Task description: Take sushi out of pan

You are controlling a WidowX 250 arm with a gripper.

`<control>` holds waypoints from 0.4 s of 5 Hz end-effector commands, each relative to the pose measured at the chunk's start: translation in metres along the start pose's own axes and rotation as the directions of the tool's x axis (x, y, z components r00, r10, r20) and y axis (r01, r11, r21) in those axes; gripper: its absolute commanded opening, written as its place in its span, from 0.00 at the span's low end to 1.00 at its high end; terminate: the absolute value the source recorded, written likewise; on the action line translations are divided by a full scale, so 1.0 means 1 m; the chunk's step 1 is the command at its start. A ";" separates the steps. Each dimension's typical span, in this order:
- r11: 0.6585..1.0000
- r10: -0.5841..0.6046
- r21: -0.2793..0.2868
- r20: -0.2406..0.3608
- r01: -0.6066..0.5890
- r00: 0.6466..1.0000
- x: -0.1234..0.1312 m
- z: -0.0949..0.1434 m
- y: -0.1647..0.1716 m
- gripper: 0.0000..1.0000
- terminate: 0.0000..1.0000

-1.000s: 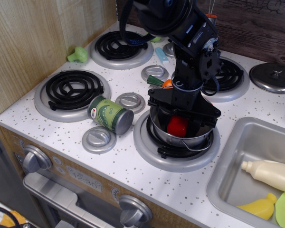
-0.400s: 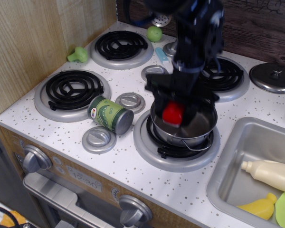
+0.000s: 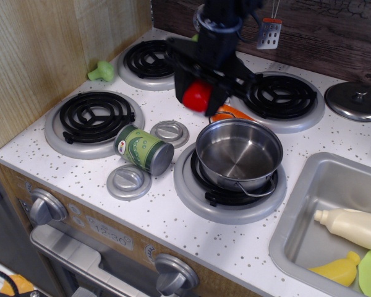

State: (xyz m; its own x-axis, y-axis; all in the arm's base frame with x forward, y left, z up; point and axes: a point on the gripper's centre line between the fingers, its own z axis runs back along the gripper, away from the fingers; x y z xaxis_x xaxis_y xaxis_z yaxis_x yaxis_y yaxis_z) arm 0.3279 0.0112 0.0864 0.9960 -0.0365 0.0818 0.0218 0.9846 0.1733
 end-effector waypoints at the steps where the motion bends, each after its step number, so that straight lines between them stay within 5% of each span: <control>1: 0.997 -0.080 0.016 0.074 0.079 0.994 0.020 0.007 0.060 0.00 0.00; 2: 0.994 -0.111 0.007 0.079 0.111 0.991 0.016 0.001 0.093 0.00 0.00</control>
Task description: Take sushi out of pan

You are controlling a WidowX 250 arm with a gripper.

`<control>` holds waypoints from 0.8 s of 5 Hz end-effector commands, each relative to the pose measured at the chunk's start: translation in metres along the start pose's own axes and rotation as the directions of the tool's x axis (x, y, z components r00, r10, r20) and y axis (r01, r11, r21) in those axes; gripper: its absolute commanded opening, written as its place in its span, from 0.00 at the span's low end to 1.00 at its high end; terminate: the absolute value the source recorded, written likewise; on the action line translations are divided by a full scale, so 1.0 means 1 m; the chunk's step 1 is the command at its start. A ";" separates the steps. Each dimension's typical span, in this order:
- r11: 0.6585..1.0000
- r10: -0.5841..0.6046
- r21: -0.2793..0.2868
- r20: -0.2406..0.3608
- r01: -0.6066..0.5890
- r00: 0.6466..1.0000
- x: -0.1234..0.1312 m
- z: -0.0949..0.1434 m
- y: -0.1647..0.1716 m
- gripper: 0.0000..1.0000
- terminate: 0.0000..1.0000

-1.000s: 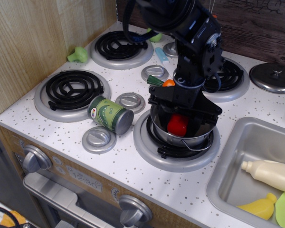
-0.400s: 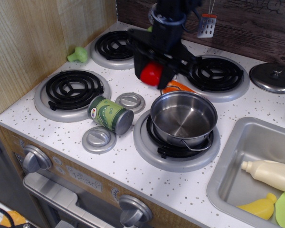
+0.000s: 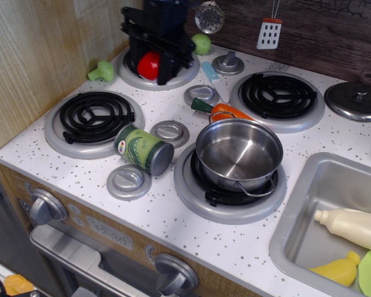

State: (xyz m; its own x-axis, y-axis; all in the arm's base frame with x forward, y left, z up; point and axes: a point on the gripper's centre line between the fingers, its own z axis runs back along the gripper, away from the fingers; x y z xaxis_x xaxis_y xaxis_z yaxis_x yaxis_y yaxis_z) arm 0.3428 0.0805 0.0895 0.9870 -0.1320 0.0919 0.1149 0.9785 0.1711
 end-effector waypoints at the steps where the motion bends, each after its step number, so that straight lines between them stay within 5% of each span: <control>1: 0.999 -0.043 -0.019 0.083 0.045 0.996 -0.013 -0.009 0.039 0.00 0.00; 2: 0.997 -0.047 -0.061 0.063 0.050 0.997 -0.026 -0.026 0.042 0.00 0.00; 3: 0.996 -0.055 -0.069 0.125 0.064 0.991 -0.043 -0.038 0.046 1.00 0.00; 4: 0.995 -0.033 -0.089 0.170 0.048 0.985 -0.049 -0.046 0.045 1.00 0.00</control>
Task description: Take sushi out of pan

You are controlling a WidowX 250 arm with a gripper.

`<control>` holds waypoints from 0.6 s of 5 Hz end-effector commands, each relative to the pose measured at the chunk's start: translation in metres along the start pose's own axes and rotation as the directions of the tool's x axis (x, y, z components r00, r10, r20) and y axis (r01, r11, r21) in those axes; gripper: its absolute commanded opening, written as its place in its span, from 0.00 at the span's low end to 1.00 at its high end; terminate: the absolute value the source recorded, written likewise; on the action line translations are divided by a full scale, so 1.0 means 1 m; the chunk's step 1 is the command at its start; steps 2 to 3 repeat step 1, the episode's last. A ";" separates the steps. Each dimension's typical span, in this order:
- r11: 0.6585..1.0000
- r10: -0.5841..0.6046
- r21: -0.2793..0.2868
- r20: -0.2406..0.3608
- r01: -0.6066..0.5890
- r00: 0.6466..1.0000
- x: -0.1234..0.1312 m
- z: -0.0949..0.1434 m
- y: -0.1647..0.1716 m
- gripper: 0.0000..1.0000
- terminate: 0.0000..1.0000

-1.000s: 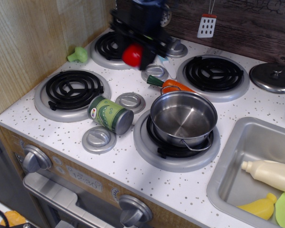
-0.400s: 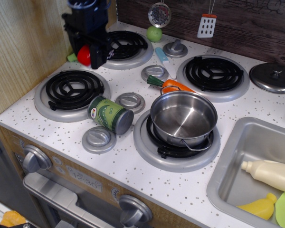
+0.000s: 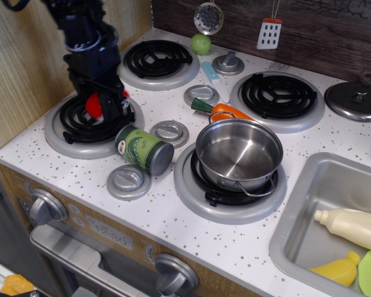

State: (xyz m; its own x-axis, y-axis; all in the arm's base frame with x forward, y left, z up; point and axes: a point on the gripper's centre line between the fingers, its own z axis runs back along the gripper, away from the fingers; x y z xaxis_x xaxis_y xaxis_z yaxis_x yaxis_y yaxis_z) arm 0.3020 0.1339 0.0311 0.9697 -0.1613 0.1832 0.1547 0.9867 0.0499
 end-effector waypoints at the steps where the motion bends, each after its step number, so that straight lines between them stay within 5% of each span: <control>1: 1.000 -0.011 0.023 0.100 0.008 0.995 0.007 0.013 0.003 1.00 1.00; 3: 1.000 -0.011 0.023 0.100 0.008 0.995 0.007 0.013 0.003 1.00 1.00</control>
